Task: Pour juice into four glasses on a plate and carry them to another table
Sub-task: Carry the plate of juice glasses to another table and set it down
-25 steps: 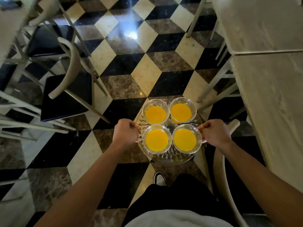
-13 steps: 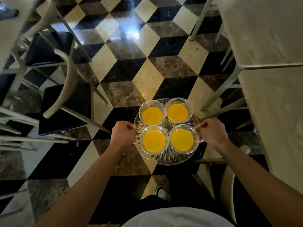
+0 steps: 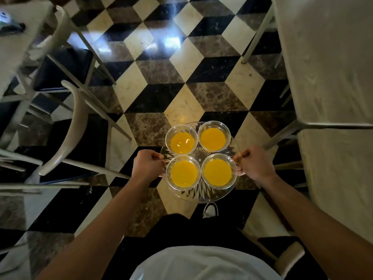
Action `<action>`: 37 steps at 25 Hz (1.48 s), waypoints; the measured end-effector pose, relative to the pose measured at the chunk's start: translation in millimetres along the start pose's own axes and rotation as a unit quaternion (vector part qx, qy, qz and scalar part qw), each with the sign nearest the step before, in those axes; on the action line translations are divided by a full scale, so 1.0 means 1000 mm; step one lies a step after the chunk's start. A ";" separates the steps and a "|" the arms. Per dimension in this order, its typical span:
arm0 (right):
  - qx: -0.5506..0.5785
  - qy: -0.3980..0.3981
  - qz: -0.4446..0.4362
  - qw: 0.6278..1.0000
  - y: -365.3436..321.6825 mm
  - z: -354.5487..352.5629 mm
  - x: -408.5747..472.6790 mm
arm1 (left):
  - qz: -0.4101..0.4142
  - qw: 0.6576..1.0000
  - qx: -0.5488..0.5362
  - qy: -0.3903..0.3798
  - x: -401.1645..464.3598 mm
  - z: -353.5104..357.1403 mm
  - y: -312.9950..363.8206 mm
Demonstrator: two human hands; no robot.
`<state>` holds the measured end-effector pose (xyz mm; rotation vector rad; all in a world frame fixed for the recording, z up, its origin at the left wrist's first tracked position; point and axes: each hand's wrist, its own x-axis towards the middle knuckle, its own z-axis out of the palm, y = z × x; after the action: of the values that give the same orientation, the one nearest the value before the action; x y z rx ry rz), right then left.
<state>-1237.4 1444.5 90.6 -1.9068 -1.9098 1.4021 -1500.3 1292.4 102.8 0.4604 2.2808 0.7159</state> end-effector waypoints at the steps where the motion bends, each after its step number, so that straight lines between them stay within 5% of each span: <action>1: -0.008 0.001 -0.004 1.000 -0.004 -0.004 0.010 | -0.006 1.000 -0.003 0.000 0.008 0.003 0.008; 37: -0.011 0.085 0.045 0.995 -0.209 -0.045 0.321 | 0.067 0.995 0.039 -0.066 0.354 0.004 0.260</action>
<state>-1430.6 1778.4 85.6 -2.0739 -1.7901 1.2003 -1712.7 1675.8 78.3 0.6823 2.1745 0.6444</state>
